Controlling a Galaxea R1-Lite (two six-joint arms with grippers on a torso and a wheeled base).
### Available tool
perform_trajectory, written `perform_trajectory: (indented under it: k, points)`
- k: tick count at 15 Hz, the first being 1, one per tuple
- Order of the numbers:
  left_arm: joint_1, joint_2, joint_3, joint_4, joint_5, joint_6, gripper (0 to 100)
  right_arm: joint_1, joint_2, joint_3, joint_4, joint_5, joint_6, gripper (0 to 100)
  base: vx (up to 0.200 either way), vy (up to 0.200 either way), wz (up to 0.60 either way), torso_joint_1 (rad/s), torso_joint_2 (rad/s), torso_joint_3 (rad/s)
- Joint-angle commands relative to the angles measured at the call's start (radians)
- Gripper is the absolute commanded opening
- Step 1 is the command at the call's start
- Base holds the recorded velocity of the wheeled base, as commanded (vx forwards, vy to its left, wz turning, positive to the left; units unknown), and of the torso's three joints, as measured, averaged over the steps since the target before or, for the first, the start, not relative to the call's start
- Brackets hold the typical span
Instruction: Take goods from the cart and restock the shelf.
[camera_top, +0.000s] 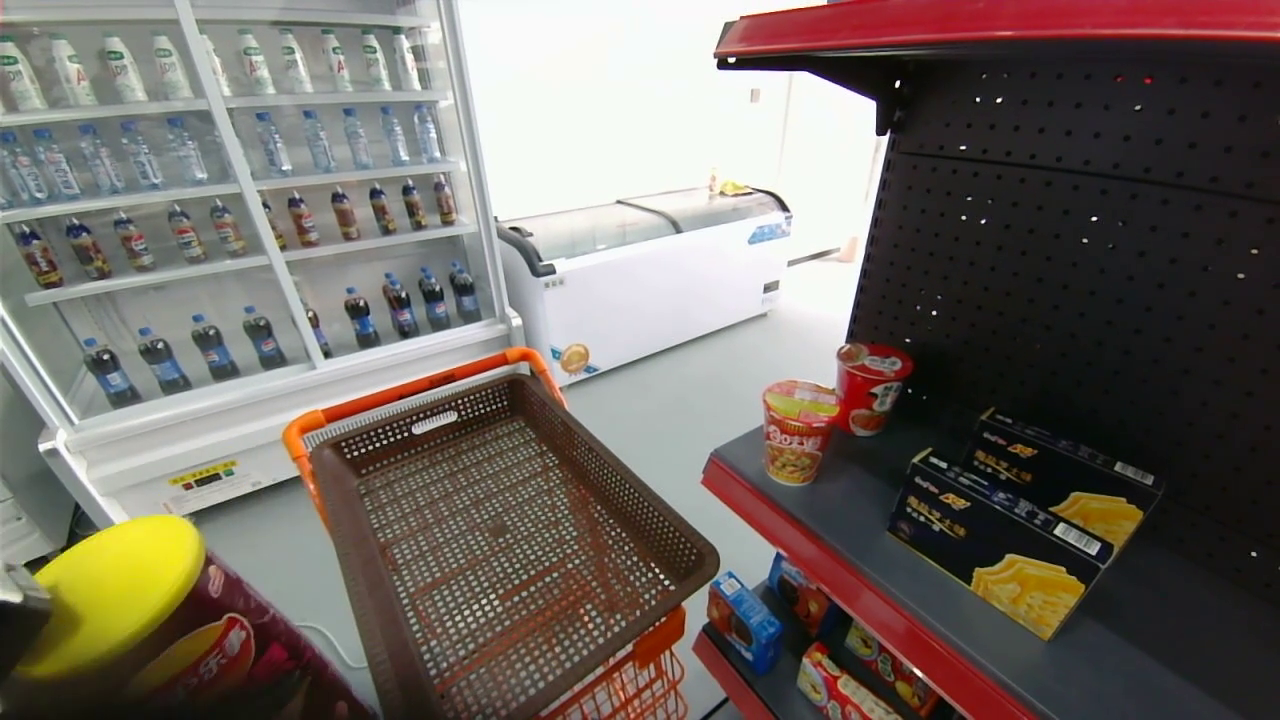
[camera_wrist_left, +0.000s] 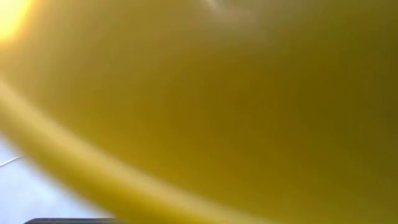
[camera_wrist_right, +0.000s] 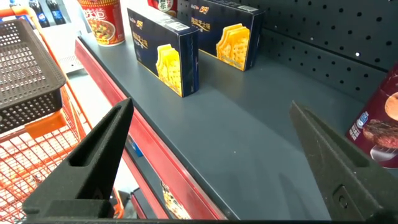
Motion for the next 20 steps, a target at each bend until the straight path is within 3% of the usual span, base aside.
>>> perform_trajectory:
  k: [1,7,8,9,11,14,20]
  points:
    - [0.003,-0.105,0.039,0.019,0.001,-0.002,0,0.000,0.001,0.000,0.000,0.000,0.000,100,0.000,0.000,0.00,0.000,0.00,0.000]
    - [0.007,-0.174,0.056,0.019,0.009,-0.022,0,0.000,0.001,0.000,0.000,0.000,0.000,100,0.000,0.000,0.00,0.000,0.00,0.000]
    - [0.006,-0.197,0.056,0.019,0.011,-0.015,0,0.000,0.001,0.000,0.000,0.000,0.000,100,0.000,0.000,0.00,0.000,0.00,0.000]
    - [0.007,-0.214,0.057,0.020,0.017,0.017,0,0.000,0.001,0.000,0.000,0.000,0.000,100,0.000,0.000,0.00,0.000,0.00,0.000]
    - [0.006,-0.221,0.070,0.069,0.061,0.021,0,0.000,0.001,0.000,0.000,0.001,-0.002,100,0.000,0.000,0.00,0.000,0.00,0.000]
    - [0.004,-0.283,0.077,0.149,0.057,0.014,0,0.000,0.001,0.000,0.000,0.006,-0.008,100,0.000,0.000,-0.20,0.018,-0.02,-0.015]
    - [0.004,-0.286,0.062,0.152,0.057,0.013,0,0.000,0.001,0.000,0.000,0.023,-0.005,100,0.000,0.000,-0.30,0.032,-0.08,-0.038]
